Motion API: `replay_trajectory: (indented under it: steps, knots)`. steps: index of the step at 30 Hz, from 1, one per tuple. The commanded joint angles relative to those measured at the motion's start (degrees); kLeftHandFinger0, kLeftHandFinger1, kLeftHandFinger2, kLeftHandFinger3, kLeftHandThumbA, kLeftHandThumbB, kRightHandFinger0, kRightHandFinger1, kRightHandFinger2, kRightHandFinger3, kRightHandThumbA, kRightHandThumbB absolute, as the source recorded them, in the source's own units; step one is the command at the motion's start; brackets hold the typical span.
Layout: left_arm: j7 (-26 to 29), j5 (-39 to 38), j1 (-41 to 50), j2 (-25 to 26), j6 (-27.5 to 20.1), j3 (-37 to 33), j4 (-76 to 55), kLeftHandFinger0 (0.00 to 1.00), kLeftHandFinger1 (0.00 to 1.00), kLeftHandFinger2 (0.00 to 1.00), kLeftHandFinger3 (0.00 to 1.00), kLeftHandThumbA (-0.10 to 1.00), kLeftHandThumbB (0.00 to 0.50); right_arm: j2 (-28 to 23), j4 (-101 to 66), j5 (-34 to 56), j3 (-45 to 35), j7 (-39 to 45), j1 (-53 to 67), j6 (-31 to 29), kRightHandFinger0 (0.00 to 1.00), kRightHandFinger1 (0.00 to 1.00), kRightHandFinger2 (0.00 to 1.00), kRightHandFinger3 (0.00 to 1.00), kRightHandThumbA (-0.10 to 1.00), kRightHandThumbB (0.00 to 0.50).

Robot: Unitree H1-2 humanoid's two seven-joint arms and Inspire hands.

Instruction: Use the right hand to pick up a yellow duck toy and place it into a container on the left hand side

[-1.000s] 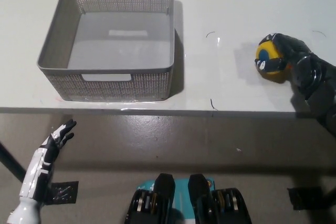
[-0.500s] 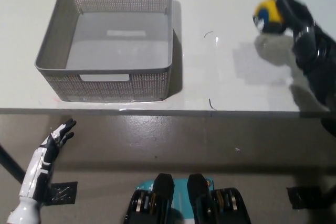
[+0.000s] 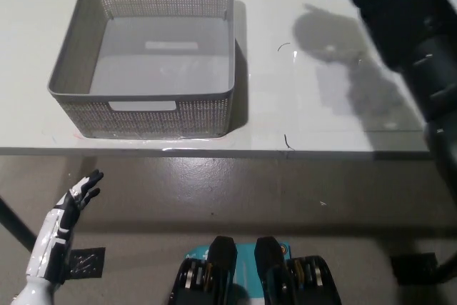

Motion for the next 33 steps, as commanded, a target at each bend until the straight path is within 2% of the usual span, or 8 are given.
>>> replay_trajectory:
  steps: [1, 11, 16, 21, 22, 23, 28, 33]
  knots:
    - [-0.3, 0.6, 0.2, 0.7, -1.3, 0.0, -1.6, 1.0, 1.0, 1.0, 1.0, 1.0, 0.144, 5.4, -1.1, 2.1, -1.3, -2.0, -6.1, -0.3, 0.0, 0.46, 0.81, 0.91, -0.1, 0.145]
    - [-0.8, 0.4, -1.0, 0.8, -0.1, -0.9, -1.7, 1.0, 1.0, 1.0, 1.0, 1.0, 0.209, 17.3, 5.0, 0.3, 0.8, -3.8, -9.3, -1.8, 0.0, 0.39, 0.8, 0.84, -0.1, 0.162]
    - [-1.2, 0.7, -1.2, 1.2, -0.4, -1.3, -2.0, 1.0, 1.0, 1.0, 1.0, 1.0, 0.175, 19.1, 7.3, -0.8, 2.4, -3.9, -8.1, -2.6, 0.0, 0.45, 0.83, 0.96, -0.1, 0.161]
    - [-1.3, 1.9, -1.4, 1.4, -1.0, -1.4, -2.4, 1.0, 1.0, 1.0, 1.0, 1.0, 0.147, 19.4, 9.3, -0.7, 3.0, -6.8, -6.7, -0.3, 0.05, 0.42, 0.8, 0.88, -0.1, 0.19]
    - [-1.5, 1.9, -1.7, 1.6, -1.7, -1.5, -2.1, 1.0, 1.0, 1.0, 1.0, 1.0, 0.129, 18.7, 9.8, -0.2, 2.9, -1.9, -7.3, 2.9, 0.5, 0.92, 1.0, 1.0, 0.42, 0.297]
    - [-1.5, 2.1, -2.0, 1.6, -2.1, -1.6, -1.8, 1.0, 1.0, 1.0, 1.0, 1.0, 0.126, 18.3, 10.1, -0.5, 3.5, 1.1, -7.7, 4.7, 1.0, 1.0, 1.0, 1.0, 0.68, 0.383]
    - [-1.9, 1.8, -2.3, 1.7, -1.5, -1.6, -1.7, 1.0, 1.0, 1.0, 1.0, 1.0, 0.139, 16.1, 9.7, -1.5, 5.8, 4.3, -7.2, 5.4, 1.0, 1.0, 1.0, 1.0, 0.99, 0.469]
    - [-2.0, 2.0, -2.1, 1.6, -0.6, -1.8, -2.1, 1.0, 1.0, 1.0, 1.0, 1.0, 0.136, 14.6, 8.9, -1.1, 6.3, 4.7, -6.9, 5.1, 1.0, 1.0, 1.0, 1.0, 1.0, 0.485]
